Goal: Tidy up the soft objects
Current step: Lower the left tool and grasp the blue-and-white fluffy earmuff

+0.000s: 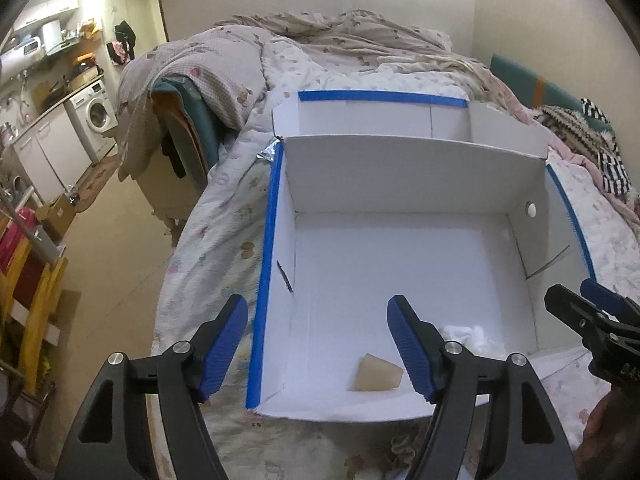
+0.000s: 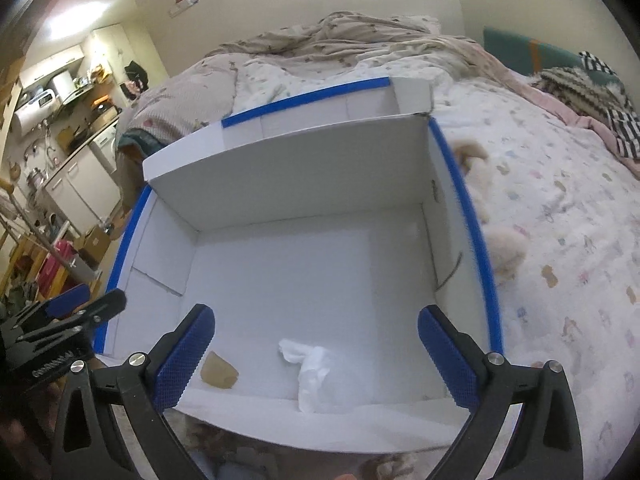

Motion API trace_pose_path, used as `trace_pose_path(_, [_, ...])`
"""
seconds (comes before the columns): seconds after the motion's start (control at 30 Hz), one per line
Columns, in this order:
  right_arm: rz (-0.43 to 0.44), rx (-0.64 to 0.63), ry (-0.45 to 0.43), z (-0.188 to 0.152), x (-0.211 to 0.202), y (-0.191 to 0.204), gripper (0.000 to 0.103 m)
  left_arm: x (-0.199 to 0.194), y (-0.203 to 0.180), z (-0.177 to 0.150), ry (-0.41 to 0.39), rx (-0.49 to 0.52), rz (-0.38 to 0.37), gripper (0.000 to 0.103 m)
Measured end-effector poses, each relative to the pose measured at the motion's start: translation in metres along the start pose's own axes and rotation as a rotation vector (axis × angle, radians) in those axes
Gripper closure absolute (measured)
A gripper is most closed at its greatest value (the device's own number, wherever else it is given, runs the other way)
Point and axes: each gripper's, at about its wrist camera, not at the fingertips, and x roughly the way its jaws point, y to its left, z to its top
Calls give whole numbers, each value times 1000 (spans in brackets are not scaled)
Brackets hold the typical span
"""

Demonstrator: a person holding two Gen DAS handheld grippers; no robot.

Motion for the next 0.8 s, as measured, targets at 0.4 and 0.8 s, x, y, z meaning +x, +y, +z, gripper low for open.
trace_pose_path(0.4, [-16,-20,4,-16,-29,-2,0,-28,22,-25,22,-49,8,33])
trace_pose_path(0.8, [12,46,90,-49,-43,-6,0,-17,29,-67,178,-123,-83,33])
